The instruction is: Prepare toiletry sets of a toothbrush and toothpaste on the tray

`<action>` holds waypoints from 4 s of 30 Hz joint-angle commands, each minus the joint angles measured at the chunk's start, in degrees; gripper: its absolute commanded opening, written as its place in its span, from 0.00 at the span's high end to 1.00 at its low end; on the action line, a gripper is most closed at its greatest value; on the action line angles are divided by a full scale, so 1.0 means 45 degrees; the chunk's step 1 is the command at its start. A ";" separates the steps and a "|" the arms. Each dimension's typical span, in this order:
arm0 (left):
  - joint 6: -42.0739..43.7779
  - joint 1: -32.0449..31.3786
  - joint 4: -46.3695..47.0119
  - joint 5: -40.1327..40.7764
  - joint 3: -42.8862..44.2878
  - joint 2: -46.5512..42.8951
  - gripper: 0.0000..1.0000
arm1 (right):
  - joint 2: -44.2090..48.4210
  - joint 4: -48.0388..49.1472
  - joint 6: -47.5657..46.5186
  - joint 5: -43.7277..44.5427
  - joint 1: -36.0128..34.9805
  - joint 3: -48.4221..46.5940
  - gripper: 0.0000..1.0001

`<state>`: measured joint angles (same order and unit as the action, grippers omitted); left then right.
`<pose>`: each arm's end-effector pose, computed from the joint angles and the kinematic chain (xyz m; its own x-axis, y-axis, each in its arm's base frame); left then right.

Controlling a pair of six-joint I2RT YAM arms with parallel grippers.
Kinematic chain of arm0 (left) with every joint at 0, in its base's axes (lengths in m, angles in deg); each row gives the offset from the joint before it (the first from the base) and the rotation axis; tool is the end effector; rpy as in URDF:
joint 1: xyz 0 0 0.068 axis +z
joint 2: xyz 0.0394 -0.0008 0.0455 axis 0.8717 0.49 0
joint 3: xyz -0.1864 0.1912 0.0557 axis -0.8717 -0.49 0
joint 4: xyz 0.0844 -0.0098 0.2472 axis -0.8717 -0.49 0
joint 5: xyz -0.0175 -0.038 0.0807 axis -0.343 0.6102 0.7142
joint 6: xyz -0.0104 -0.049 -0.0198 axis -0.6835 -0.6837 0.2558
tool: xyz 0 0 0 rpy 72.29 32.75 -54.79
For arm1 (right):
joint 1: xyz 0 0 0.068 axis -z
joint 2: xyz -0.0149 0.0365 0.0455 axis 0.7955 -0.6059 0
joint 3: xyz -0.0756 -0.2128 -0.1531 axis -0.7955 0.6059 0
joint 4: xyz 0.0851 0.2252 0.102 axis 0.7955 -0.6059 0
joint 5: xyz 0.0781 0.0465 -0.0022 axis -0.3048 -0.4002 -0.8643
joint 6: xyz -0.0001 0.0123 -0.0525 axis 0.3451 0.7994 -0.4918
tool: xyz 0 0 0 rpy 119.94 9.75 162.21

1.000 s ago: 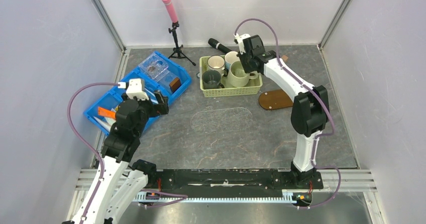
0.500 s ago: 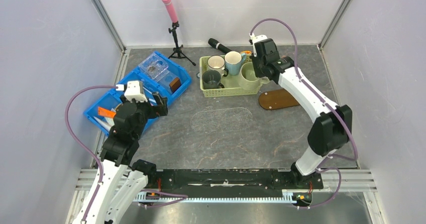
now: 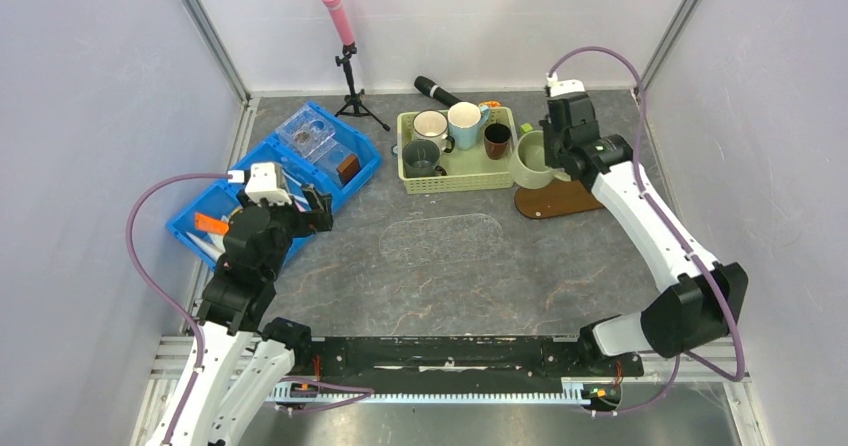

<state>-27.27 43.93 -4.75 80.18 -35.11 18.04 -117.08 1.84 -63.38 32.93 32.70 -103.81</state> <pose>0.1223 -0.0292 0.3293 -0.2392 -0.1699 -0.9560 0.0389 0.9821 -0.1842 0.2954 0.0941 0.3498 -0.6276 -0.0825 -0.7741 0.0224 0.9921 -0.1238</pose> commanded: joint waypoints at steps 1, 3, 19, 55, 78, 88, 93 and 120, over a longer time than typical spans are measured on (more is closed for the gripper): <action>-0.0136 0.0027 0.0390 -0.0003 -0.0031 -0.0142 0.00 | 0.1425 0.0807 0.0792 0.0560 0.1087 0.0507 1.00; -0.0145 0.0016 0.0393 -0.0010 -0.0019 -0.0159 0.00 | 0.1761 0.0810 0.0928 0.0518 0.1579 0.0853 1.00; -0.0106 -0.0398 0.0373 0.0240 -0.0007 -0.0539 0.00 | 0.2492 0.0729 0.1791 0.0398 0.4235 0.2395 1.00; 0.0128 -0.1084 0.0356 0.0949 -0.0051 -0.0981 0.00 | 0.1443 0.3940 0.3860 -0.1072 0.8472 0.4195 1.00; 0.0206 -0.1087 0.0373 0.1032 -0.0051 -0.0836 0.00 | -0.2319 0.4165 0.3450 -0.0409 0.8534 0.1560 1.00; 0.0206 -0.1092 0.0373 0.1034 -0.0050 -0.0815 0.00 | -0.2962 0.4171 0.3428 -0.0395 0.8600 0.1457 1.00; 0.0206 -0.1092 0.0374 0.1033 -0.0051 -0.0813 0.00 | -0.3169 0.4182 0.3354 -0.0377 0.8608 0.1424 1.00; 0.0225 -0.1087 0.0356 0.1051 -0.0068 -0.0874 0.00 | -0.3639 0.3858 0.3316 -0.0670 0.8631 0.0849 0.74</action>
<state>-27.23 39.25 -4.77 83.61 -35.20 14.08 -134.23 16.25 -49.09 29.67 71.21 -96.53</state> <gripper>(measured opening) 0.994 0.248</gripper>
